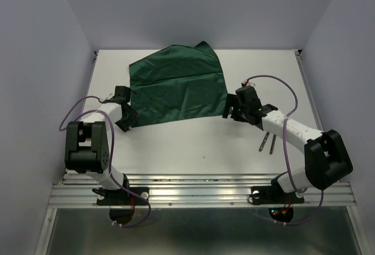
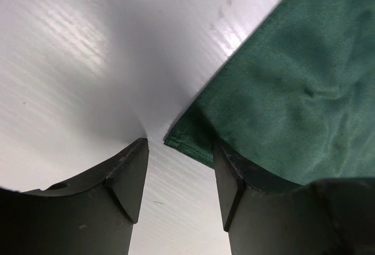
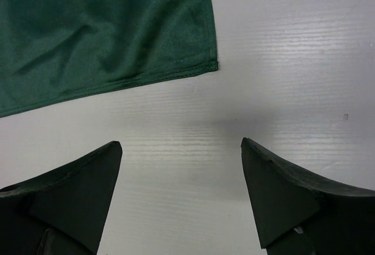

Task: Fold the napkin into a case and place the utensils inside
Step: Flatten out the crumpled napkin at the center of the board.

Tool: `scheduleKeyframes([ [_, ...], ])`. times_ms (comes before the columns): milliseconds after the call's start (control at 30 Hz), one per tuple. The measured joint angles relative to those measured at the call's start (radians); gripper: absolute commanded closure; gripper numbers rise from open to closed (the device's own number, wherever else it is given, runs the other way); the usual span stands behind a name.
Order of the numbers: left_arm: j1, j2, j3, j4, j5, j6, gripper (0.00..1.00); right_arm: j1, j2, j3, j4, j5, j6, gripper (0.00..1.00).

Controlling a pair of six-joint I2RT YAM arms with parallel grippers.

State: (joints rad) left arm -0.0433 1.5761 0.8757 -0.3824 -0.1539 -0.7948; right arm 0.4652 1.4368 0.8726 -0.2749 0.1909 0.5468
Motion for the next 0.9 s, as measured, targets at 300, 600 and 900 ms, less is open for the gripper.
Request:
scheduleKeyframes([
  [300, 0.000, 0.020, 0.002, 0.080, 0.019, 0.003, 0.60, 0.000, -0.020, -0.008, 0.012, 0.000, 0.002, 0.15],
  [600, 0.000, 0.052, 0.017, 0.135, 0.040, 0.008, 1.00, 0.000, -0.021, -0.033, 0.018, 0.000, 0.008, 0.19],
  [900, 0.000, 0.031, 0.017, 0.115, 0.046, 0.025, 1.00, 0.000, 0.084, -0.029, 0.040, -0.001, 0.035, 0.33],
])
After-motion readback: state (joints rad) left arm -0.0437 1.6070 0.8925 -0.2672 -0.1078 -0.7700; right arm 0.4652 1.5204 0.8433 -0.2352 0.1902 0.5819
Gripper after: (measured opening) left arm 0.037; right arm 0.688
